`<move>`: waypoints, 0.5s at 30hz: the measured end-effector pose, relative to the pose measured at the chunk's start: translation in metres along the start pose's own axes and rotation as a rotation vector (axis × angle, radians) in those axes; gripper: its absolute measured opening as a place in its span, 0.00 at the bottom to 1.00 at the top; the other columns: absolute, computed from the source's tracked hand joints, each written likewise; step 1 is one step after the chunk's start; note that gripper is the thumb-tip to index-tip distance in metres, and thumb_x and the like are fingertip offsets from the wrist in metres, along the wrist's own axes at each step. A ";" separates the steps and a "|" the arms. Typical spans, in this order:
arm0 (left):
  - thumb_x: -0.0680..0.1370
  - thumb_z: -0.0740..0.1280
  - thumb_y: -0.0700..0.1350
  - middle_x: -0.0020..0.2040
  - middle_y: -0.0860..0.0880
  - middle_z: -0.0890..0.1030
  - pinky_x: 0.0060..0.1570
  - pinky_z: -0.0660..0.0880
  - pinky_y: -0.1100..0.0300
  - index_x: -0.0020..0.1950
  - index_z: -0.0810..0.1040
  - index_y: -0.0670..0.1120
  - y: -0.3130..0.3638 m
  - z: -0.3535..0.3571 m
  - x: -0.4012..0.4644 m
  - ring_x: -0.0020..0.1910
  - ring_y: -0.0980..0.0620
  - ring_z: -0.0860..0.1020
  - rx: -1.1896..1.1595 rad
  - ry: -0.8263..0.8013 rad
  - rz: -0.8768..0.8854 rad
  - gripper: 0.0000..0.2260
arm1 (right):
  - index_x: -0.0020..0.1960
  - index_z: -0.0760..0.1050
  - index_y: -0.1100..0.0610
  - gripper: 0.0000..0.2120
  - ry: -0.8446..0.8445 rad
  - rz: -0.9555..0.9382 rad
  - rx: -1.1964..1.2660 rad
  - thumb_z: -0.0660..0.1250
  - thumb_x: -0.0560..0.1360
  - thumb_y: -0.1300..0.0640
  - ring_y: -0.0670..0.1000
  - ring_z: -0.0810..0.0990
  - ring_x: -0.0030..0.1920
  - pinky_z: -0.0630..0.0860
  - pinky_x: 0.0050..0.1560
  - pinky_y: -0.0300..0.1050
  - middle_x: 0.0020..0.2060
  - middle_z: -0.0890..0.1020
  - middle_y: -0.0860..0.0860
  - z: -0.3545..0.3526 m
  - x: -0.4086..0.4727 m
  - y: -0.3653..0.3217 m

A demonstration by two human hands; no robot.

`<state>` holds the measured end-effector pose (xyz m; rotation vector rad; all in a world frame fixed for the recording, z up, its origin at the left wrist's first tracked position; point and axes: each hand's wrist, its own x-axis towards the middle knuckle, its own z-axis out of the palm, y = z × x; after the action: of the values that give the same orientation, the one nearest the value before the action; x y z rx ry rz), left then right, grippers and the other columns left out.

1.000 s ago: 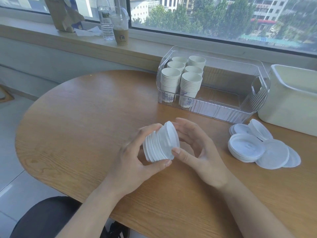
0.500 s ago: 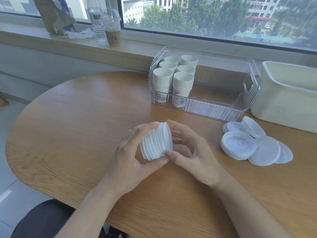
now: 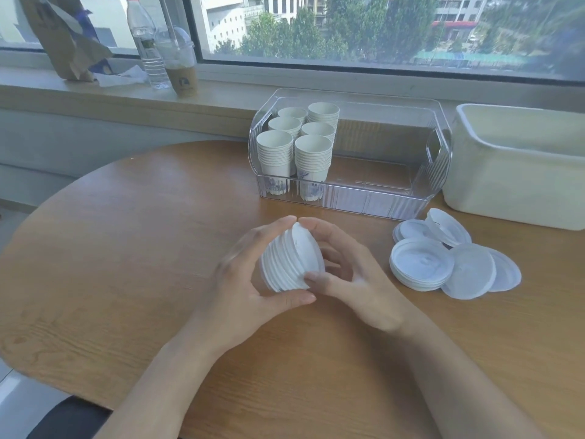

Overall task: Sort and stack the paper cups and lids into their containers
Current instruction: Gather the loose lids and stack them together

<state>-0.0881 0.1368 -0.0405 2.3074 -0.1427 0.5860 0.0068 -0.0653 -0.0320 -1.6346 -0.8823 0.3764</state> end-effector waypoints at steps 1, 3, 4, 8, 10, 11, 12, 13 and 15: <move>0.67 0.77 0.70 0.74 0.70 0.71 0.66 0.68 0.63 0.78 0.65 0.70 0.001 0.000 0.002 0.74 0.65 0.70 0.006 0.000 0.003 0.42 | 0.77 0.69 0.45 0.30 -0.003 -0.001 -0.005 0.72 0.77 0.53 0.55 0.79 0.69 0.79 0.65 0.62 0.69 0.78 0.49 -0.002 0.000 0.000; 0.67 0.77 0.69 0.74 0.69 0.72 0.66 0.68 0.65 0.78 0.65 0.70 0.002 0.001 0.005 0.74 0.65 0.71 0.009 -0.003 0.018 0.41 | 0.77 0.69 0.43 0.30 -0.003 -0.004 -0.009 0.72 0.77 0.52 0.54 0.79 0.69 0.79 0.66 0.61 0.70 0.78 0.48 -0.004 0.001 0.000; 0.68 0.77 0.68 0.73 0.68 0.73 0.66 0.68 0.66 0.77 0.66 0.70 0.003 0.002 0.007 0.73 0.64 0.72 0.011 -0.004 0.031 0.40 | 0.76 0.69 0.43 0.30 0.003 -0.003 -0.010 0.73 0.77 0.51 0.54 0.79 0.69 0.79 0.66 0.61 0.69 0.78 0.48 -0.005 0.001 0.000; 0.69 0.77 0.67 0.69 0.67 0.76 0.59 0.71 0.69 0.71 0.69 0.69 0.002 0.007 0.011 0.67 0.61 0.76 0.034 0.017 0.030 0.33 | 0.75 0.68 0.39 0.32 0.068 0.019 -0.029 0.76 0.74 0.44 0.50 0.79 0.69 0.80 0.65 0.54 0.69 0.78 0.44 -0.005 0.002 0.005; 0.69 0.77 0.67 0.68 0.66 0.76 0.59 0.70 0.73 0.71 0.68 0.69 -0.001 0.010 0.015 0.67 0.61 0.76 0.013 0.031 0.010 0.33 | 0.75 0.68 0.36 0.34 0.118 0.034 -0.022 0.77 0.73 0.39 0.48 0.79 0.68 0.80 0.63 0.50 0.69 0.78 0.42 -0.003 0.003 0.008; 0.69 0.77 0.66 0.68 0.65 0.76 0.60 0.71 0.71 0.71 0.68 0.69 -0.003 0.011 0.017 0.67 0.59 0.76 -0.001 0.034 0.005 0.34 | 0.75 0.67 0.36 0.34 0.136 0.041 -0.022 0.77 0.72 0.37 0.47 0.79 0.68 0.80 0.63 0.48 0.69 0.78 0.41 -0.002 0.003 0.010; 0.69 0.77 0.66 0.68 0.64 0.76 0.61 0.72 0.69 0.72 0.68 0.68 -0.005 0.014 0.019 0.67 0.58 0.76 -0.017 0.035 -0.001 0.34 | 0.75 0.67 0.36 0.35 0.150 0.046 -0.022 0.77 0.72 0.35 0.45 0.78 0.69 0.80 0.63 0.47 0.69 0.78 0.40 -0.001 0.004 0.011; 0.69 0.78 0.65 0.68 0.63 0.76 0.61 0.74 0.65 0.72 0.69 0.67 -0.008 0.016 0.022 0.66 0.56 0.77 -0.036 0.038 -0.009 0.34 | 0.75 0.67 0.36 0.36 0.161 0.052 -0.015 0.76 0.72 0.34 0.44 0.77 0.70 0.79 0.63 0.46 0.70 0.77 0.38 -0.001 0.004 0.012; 0.68 0.78 0.65 0.67 0.60 0.78 0.61 0.75 0.60 0.72 0.68 0.66 -0.015 0.020 0.028 0.66 0.54 0.78 -0.066 0.058 -0.042 0.34 | 0.77 0.66 0.39 0.37 0.175 0.057 0.009 0.76 0.72 0.35 0.43 0.76 0.71 0.79 0.64 0.45 0.71 0.76 0.37 0.000 0.006 0.015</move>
<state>-0.0521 0.1356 -0.0501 2.2219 -0.0843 0.6165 0.0158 -0.0617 -0.0449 -1.6595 -0.7029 0.2721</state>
